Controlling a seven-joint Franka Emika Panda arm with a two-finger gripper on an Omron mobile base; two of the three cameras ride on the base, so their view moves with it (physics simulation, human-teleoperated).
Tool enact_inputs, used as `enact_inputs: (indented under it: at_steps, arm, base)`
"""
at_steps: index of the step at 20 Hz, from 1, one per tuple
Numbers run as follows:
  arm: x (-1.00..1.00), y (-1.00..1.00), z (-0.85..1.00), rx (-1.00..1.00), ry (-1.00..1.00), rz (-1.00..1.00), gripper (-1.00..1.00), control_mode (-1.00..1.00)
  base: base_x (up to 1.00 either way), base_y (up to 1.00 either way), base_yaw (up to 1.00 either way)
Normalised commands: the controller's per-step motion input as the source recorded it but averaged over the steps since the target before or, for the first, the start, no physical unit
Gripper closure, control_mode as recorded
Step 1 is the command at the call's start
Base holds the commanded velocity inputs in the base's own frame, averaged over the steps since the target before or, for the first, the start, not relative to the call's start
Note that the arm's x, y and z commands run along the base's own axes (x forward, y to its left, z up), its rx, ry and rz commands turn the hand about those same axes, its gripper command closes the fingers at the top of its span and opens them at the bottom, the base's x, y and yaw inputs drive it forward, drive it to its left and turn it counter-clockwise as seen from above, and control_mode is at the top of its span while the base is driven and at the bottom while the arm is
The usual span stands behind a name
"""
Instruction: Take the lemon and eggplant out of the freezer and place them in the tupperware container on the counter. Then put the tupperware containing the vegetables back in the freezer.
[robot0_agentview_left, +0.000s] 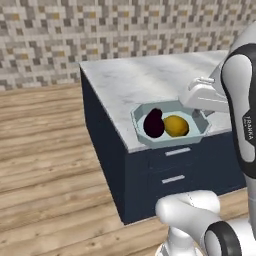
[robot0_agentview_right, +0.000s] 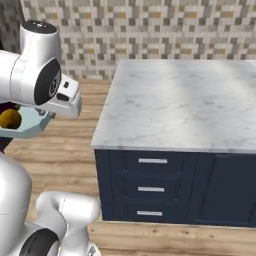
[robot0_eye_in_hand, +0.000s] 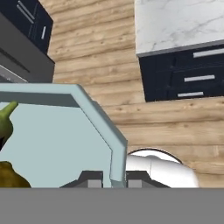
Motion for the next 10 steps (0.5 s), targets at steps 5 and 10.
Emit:
enact_inputs:
  at_steps: [5,10]
  arm:
    - [0.00,0.00,0.00,0.00,0.00,0.00,1.00,1.00]
    - [0.00,0.00,0.00,0.00,0.00,0.00,1.00,1.00]
  base:
    - [0.70,1.00,-0.11]
    - [0.80,1.00,-0.07]
